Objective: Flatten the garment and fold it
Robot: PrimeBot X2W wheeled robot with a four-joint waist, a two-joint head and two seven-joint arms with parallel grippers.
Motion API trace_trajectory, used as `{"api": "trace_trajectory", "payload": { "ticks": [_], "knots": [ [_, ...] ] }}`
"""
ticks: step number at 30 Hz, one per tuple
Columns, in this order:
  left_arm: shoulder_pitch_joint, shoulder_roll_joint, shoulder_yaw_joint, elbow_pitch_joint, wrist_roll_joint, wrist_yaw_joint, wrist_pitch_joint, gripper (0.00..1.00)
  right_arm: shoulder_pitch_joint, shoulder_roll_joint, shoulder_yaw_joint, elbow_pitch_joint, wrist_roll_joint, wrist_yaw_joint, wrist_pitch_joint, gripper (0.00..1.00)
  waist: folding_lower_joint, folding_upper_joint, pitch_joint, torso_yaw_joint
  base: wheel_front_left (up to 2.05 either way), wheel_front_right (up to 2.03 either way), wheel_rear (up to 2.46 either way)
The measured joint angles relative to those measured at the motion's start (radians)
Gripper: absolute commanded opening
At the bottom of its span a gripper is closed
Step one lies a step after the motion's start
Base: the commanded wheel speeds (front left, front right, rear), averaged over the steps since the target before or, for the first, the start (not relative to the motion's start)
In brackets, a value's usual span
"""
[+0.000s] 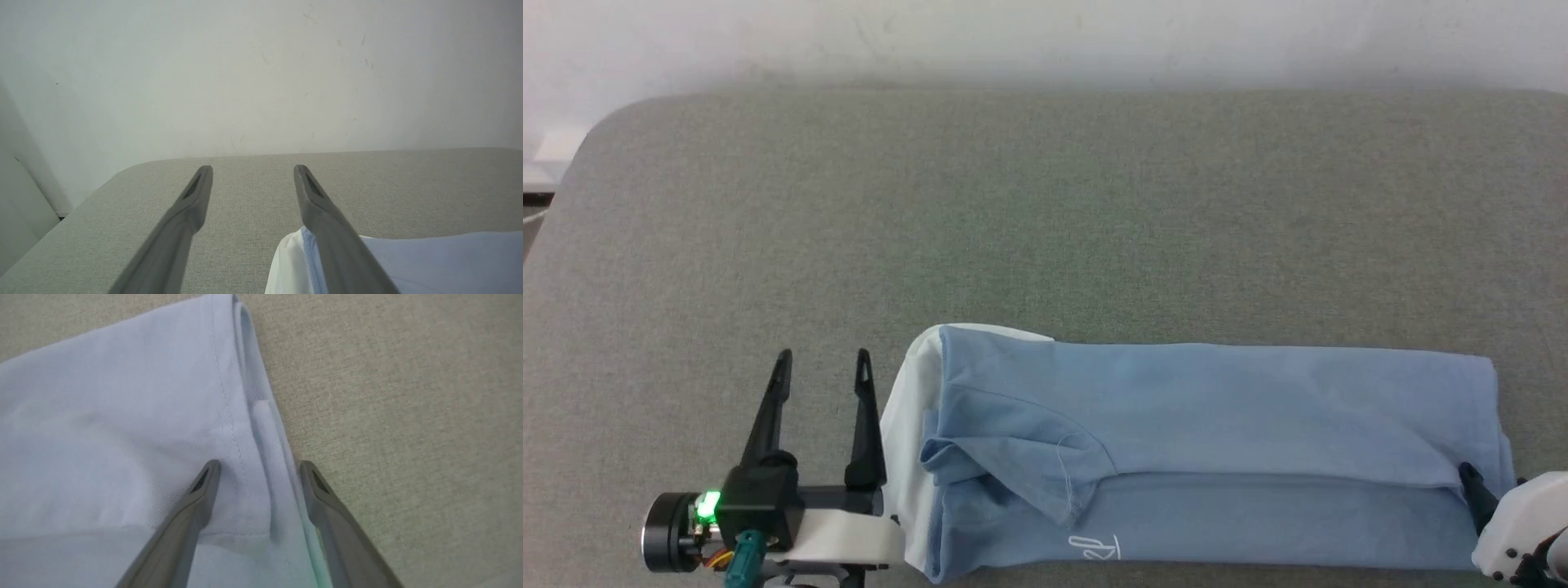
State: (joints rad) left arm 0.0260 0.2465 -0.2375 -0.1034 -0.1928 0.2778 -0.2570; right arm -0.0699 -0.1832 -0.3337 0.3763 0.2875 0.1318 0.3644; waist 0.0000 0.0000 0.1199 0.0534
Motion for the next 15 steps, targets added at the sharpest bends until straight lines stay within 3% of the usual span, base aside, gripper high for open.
{"api": "trace_trajectory", "payload": {
  "ticks": [11,12,13,14,15],
  "knots": [
    [-0.009,-0.076,0.029,0.028,0.09,-0.08,0.0,1.0,-0.066,-0.034,0.029,0.112,-0.053,-0.001,-0.05,1.0,-0.0001,0.0001,0.073,0.035,0.0,0.0,0.0],
    [-0.012,-0.082,0.033,0.029,0.095,-0.084,0.0,1.0,-0.067,-0.041,0.043,0.117,-0.044,-0.005,-0.05,0.69,-0.0001,0.0,0.077,0.038,0.0,0.0,0.0],
    [-0.014,-0.086,0.035,0.03,0.1,-0.088,0.0,1.0,-0.067,-0.05,0.057,0.119,-0.035,-0.008,-0.05,0.25,-0.0002,0.0,0.08,0.041,0.0,0.0,0.0],
    [-0.014,-0.089,0.035,0.032,0.103,-0.094,0.0,1.0,-0.067,-0.058,0.068,0.12,-0.025,-0.009,-0.05,0.0,-0.0002,0.0001,0.081,0.044,0.0,0.0,0.0],
    [-0.014,-0.091,0.037,0.035,0.107,-0.101,0.0,1.0,-0.068,-0.065,0.08,0.121,-0.015,-0.008,-0.053,0.0,-0.0002,0.0,0.081,0.045,0.0,0.0,0.0]
  ]
}}
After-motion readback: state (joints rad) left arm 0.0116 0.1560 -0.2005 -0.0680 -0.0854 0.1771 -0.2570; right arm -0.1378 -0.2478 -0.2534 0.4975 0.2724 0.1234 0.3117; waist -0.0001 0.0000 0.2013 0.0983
